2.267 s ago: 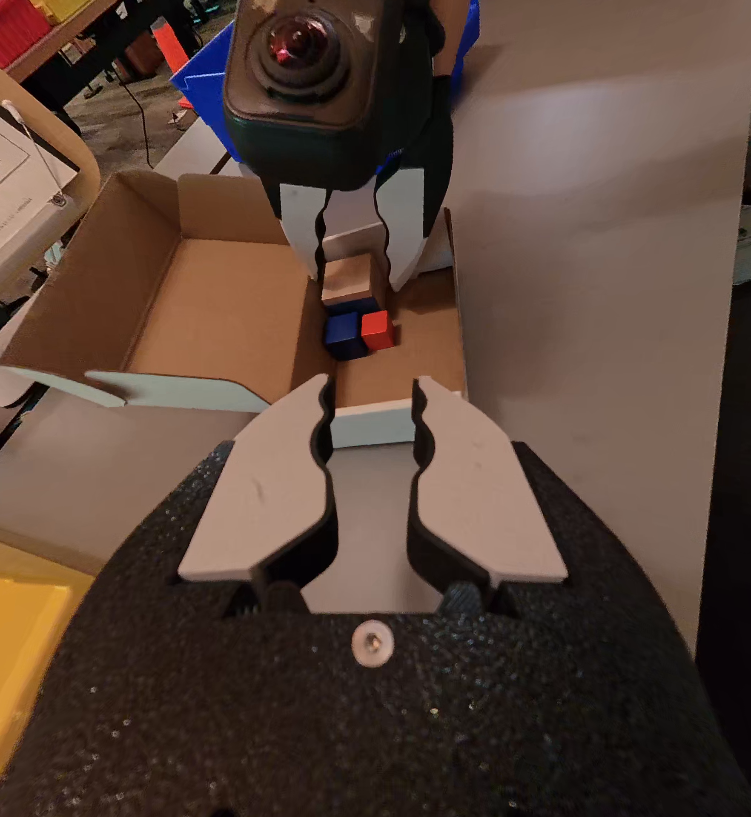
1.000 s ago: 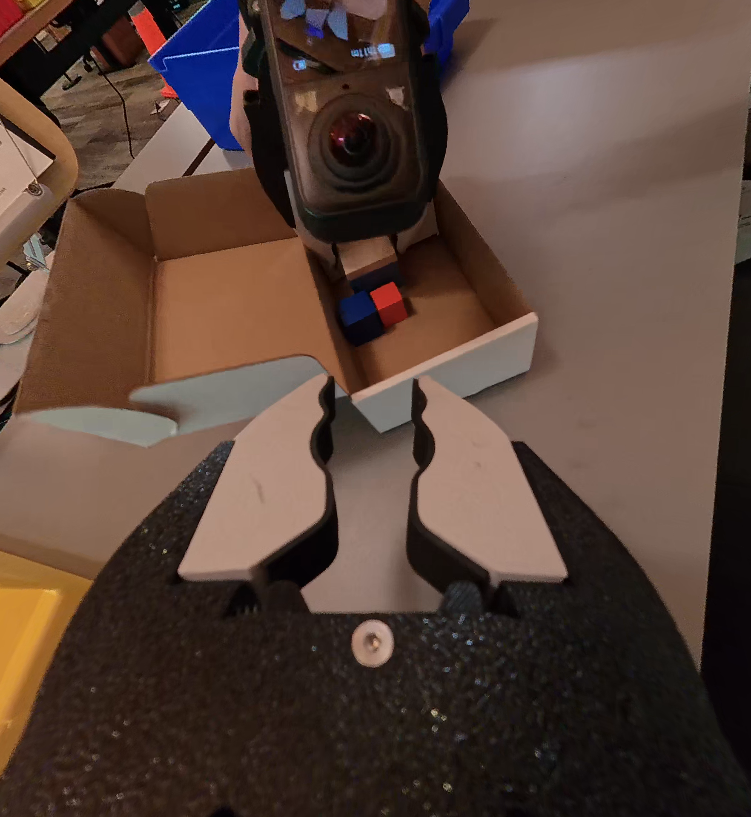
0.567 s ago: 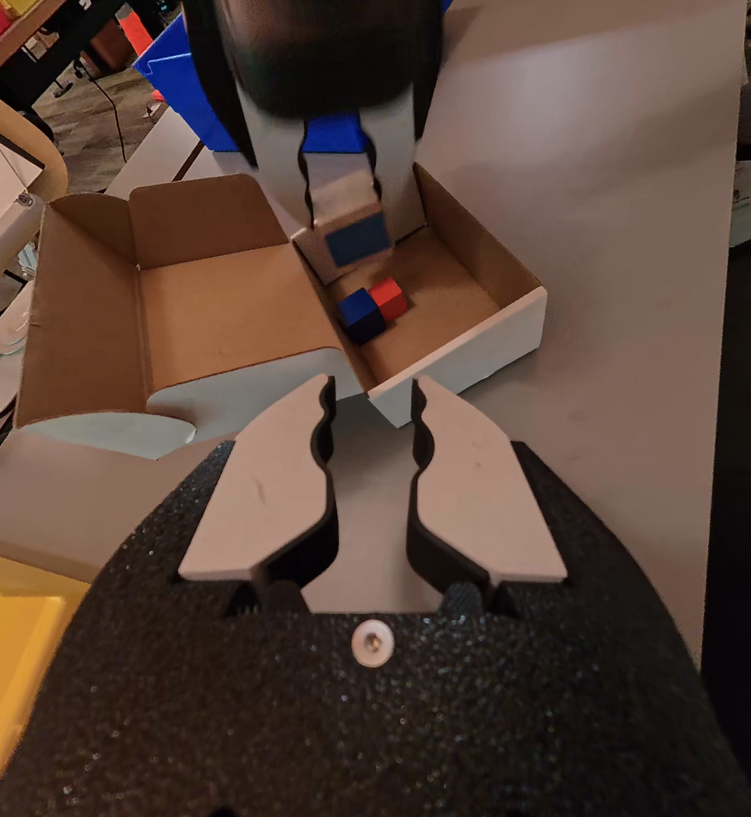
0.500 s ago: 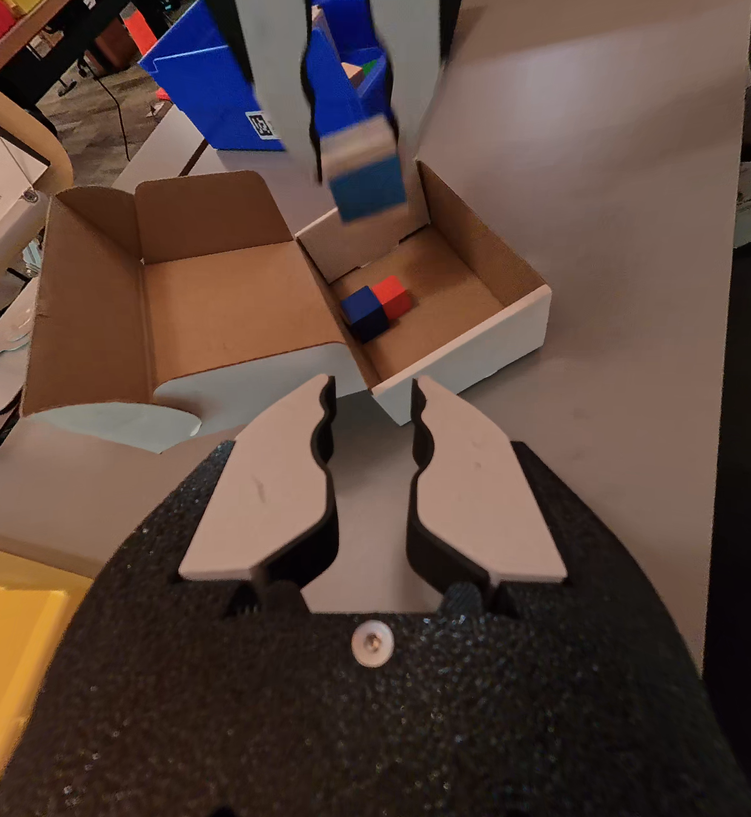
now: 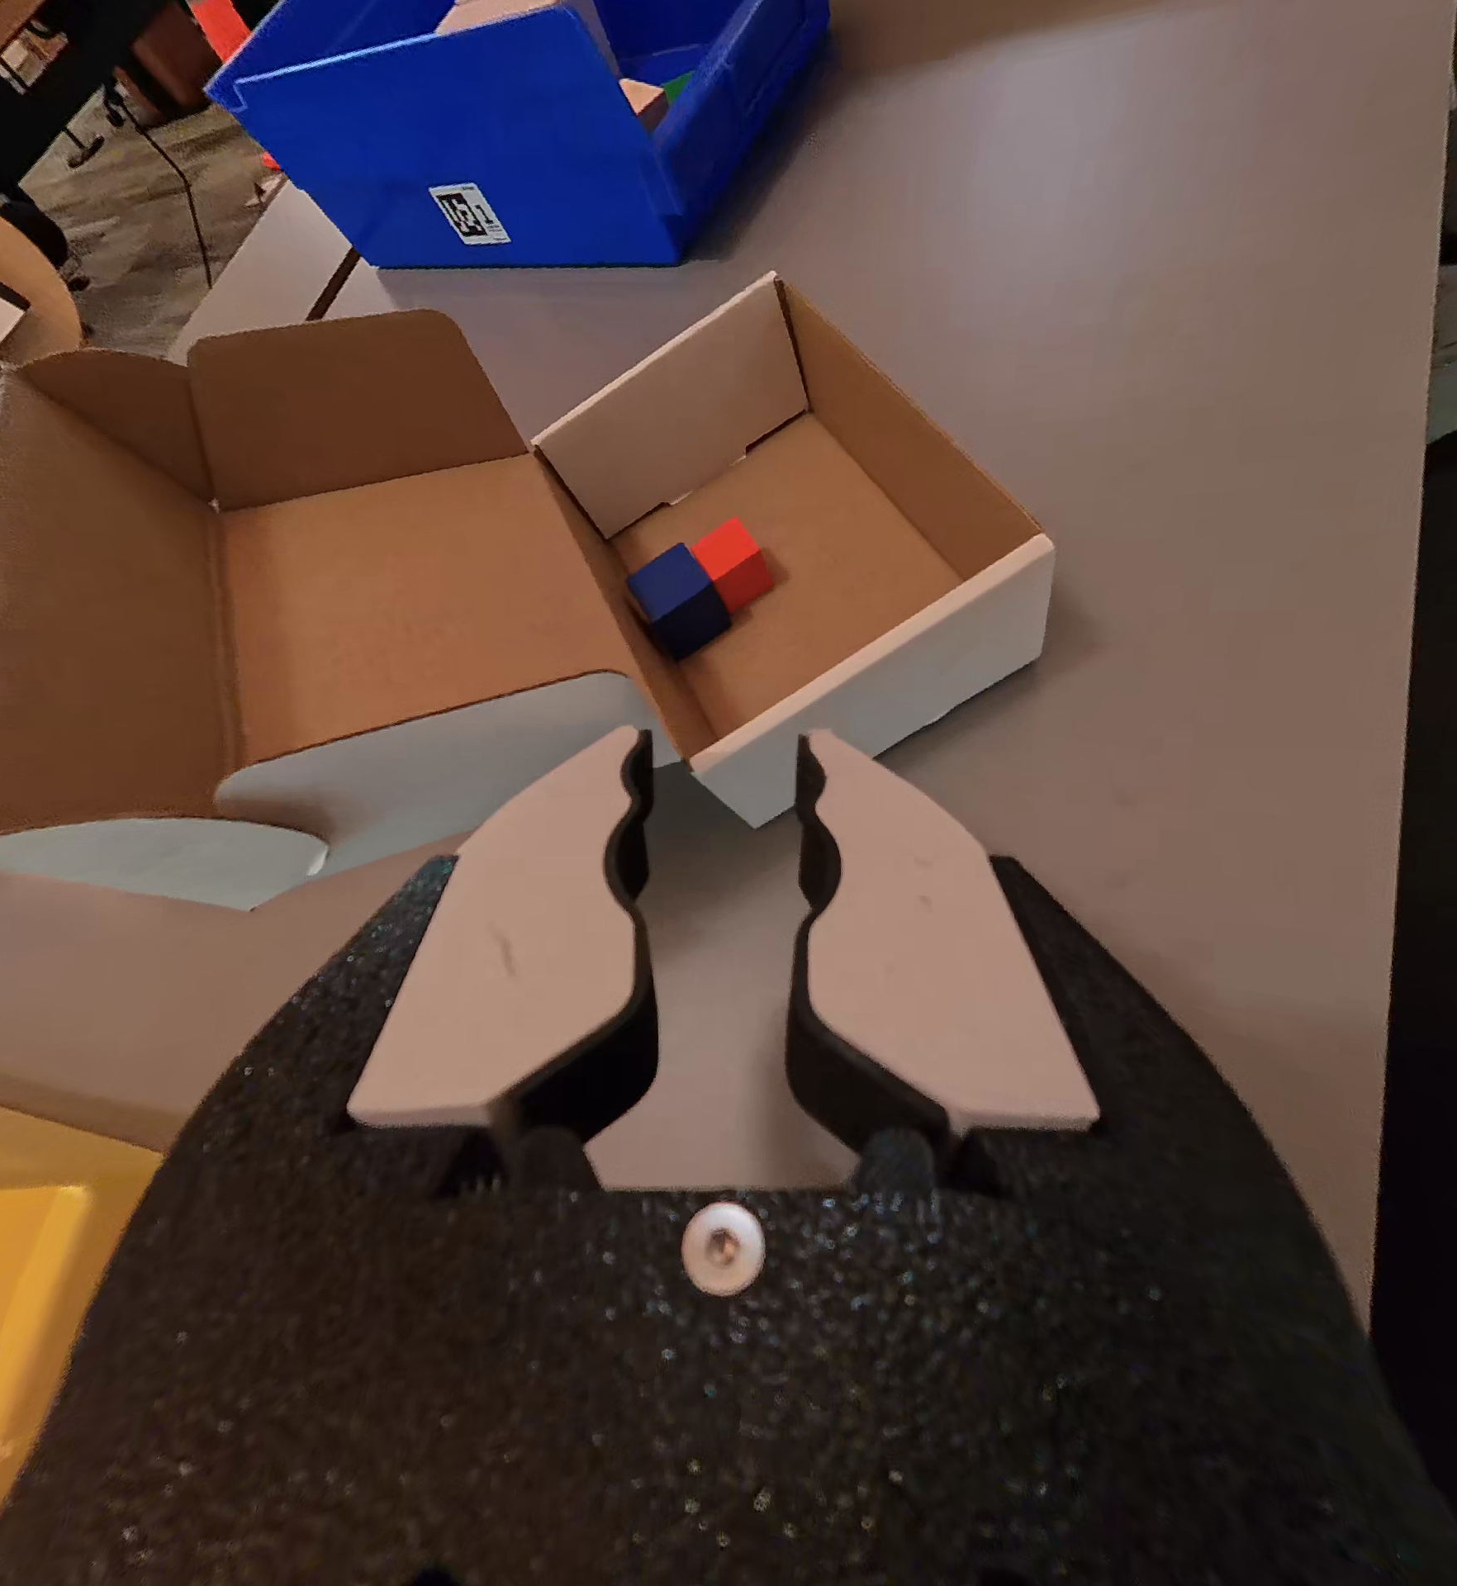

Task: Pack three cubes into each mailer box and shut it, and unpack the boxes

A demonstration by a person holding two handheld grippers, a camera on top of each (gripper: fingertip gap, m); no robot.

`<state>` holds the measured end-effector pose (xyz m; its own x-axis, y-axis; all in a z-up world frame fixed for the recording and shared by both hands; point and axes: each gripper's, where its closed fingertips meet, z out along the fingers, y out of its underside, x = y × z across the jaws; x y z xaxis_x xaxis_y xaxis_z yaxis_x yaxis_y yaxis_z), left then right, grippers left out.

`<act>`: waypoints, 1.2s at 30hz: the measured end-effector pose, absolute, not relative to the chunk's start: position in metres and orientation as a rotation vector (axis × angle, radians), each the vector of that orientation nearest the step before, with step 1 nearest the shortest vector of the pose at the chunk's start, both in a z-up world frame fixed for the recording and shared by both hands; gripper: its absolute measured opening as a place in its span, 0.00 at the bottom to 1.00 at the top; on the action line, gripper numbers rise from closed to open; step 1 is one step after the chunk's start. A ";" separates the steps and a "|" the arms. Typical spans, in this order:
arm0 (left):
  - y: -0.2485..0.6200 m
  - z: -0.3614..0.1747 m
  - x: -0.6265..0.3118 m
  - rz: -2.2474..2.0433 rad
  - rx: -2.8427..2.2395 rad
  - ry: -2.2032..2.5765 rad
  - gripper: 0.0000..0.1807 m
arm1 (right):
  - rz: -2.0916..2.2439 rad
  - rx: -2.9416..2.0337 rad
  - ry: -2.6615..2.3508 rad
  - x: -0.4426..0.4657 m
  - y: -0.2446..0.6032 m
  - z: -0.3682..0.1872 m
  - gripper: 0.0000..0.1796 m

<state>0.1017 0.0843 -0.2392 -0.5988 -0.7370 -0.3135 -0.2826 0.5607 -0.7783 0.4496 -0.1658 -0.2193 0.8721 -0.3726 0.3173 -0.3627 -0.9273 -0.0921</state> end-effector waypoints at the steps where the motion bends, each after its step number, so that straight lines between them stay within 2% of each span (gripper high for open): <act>1: 0.084 -0.241 0.102 -0.918 -0.814 2.163 0.17 | -0.514 -3.031 0.615 0.452 -0.171 -0.230 0.26; 7: 0.082 -0.247 0.104 -0.917 -0.825 2.180 0.17 | -0.636 -3.082 0.540 0.463 -0.180 -0.260 0.27; 9: 0.082 -0.247 0.104 -0.915 -0.823 2.182 0.17 | -0.648 -3.066 0.520 0.458 -0.177 -0.256 0.36; 12: 0.083 -0.247 0.104 -0.912 -0.825 2.181 0.17 | -0.696 -3.032 0.476 0.429 -0.165 -0.232 0.45; 15: 0.086 -0.247 0.104 -0.932 -0.841 2.172 0.17 | -0.517 -2.907 0.217 0.350 -0.115 -0.211 0.42; 17: 0.088 -0.245 0.104 -0.952 -0.851 2.162 0.17 | -0.317 -2.769 0.063 0.284 -0.070 -0.205 0.34; 20: 0.090 -0.242 0.105 -0.972 -0.869 2.144 0.17 | -0.027 -2.685 -0.078 0.210 -0.023 -0.213 0.28; 24: 0.089 -0.237 0.103 -0.966 -0.864 2.132 0.17 | -0.086 -2.837 -0.036 0.203 -0.004 -0.237 0.25; 27: 0.089 -0.234 0.101 -0.951 -0.865 2.129 0.17 | -0.045 -2.848 0.065 0.200 0.022 -0.240 0.16; 30: 0.089 -0.233 0.100 -0.932 -0.865 2.131 0.17 | 0.012 -2.950 0.045 0.189 0.029 -0.255 0.20; 36: 0.090 -0.226 0.098 -0.969 -0.854 2.113 0.17 | 0.040 -3.033 0.175 0.186 0.035 -0.283 0.21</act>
